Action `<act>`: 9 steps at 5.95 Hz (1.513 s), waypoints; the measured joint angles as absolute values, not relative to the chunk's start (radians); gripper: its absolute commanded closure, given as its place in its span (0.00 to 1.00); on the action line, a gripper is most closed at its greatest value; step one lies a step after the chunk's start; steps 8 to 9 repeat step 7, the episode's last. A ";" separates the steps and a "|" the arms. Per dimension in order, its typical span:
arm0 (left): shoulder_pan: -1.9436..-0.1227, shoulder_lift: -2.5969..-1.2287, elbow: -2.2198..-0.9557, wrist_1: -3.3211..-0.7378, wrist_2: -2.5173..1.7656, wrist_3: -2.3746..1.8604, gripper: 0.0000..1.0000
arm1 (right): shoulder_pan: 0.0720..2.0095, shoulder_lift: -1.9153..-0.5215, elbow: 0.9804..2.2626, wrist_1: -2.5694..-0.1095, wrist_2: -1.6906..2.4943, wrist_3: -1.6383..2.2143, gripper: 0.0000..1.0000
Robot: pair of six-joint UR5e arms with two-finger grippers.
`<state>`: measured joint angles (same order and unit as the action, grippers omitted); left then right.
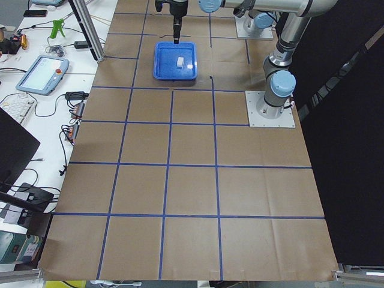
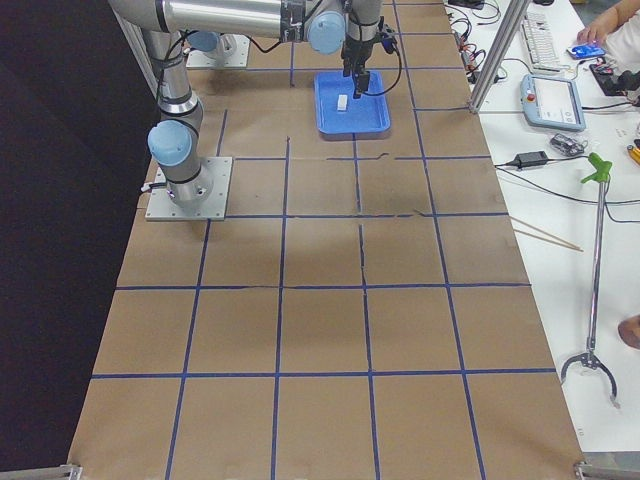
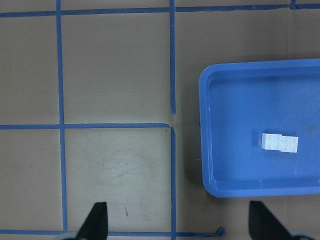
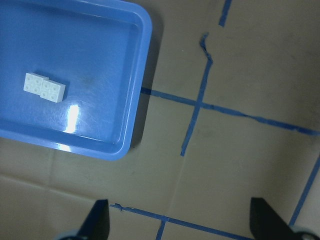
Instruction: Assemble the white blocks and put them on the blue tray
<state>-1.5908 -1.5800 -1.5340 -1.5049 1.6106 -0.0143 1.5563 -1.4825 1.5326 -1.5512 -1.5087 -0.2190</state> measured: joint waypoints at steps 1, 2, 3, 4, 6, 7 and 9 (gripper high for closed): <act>-1.591 -1.580 -1.534 -1.505 1.610 -0.015 0.01 | 1.527 -1.513 1.496 -1.471 -1.517 -0.144 0.00; -1.591 -1.580 -1.534 -1.505 1.610 -0.015 0.01 | 1.516 -1.531 1.483 -1.437 -1.539 -0.085 0.00; -1.591 -1.580 -1.534 -1.505 1.610 -0.015 0.01 | 1.517 -1.547 1.479 -1.425 -1.561 -0.015 0.00; -1.591 -1.580 -1.533 -1.505 1.611 -0.014 0.01 | 1.530 -1.558 1.479 -1.421 -1.566 0.033 0.00; -1.591 -1.580 -1.533 -1.505 1.611 -0.014 0.01 | 1.560 -1.561 1.479 -1.423 -1.571 0.066 0.00; -1.591 -1.580 -1.533 -1.505 1.611 -0.014 0.01 | 1.563 -1.558 1.479 -1.424 -1.572 0.068 0.00; -1.591 -1.580 -1.533 -1.505 1.611 -0.014 0.01 | 1.563 -1.558 1.479 -1.424 -1.572 0.068 0.00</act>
